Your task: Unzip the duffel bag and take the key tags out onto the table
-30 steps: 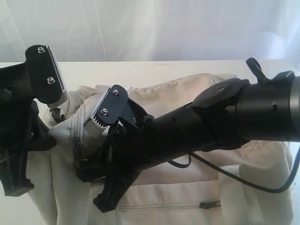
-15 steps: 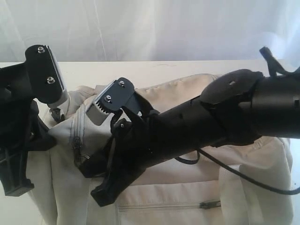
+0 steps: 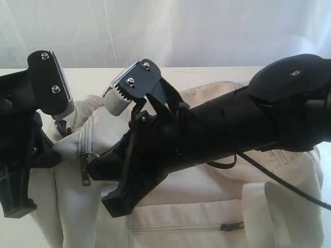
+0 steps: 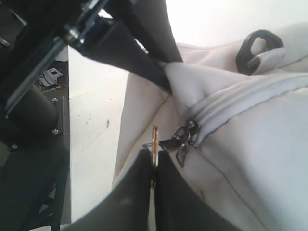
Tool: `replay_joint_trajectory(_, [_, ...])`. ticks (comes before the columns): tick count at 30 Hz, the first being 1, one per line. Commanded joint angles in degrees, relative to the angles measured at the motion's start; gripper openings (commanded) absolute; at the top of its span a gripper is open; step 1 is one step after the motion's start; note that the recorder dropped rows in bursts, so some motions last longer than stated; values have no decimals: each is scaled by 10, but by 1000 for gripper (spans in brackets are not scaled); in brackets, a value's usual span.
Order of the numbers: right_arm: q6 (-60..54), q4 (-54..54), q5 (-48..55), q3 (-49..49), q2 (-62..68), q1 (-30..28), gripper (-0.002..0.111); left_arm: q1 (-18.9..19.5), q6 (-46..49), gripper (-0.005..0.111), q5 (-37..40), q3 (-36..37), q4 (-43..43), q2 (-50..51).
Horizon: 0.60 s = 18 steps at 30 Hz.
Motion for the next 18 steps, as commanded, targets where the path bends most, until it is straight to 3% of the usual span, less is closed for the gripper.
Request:
replay_joint_trajectory(1, [3,-3,-17,2,-15,1,0,0,-8,0,24,-1,-31,-9])
replay_joint_trajectory(18, [-7,58,-106,1,-15,1,0,0,-8,0,25,1,-41,-9])
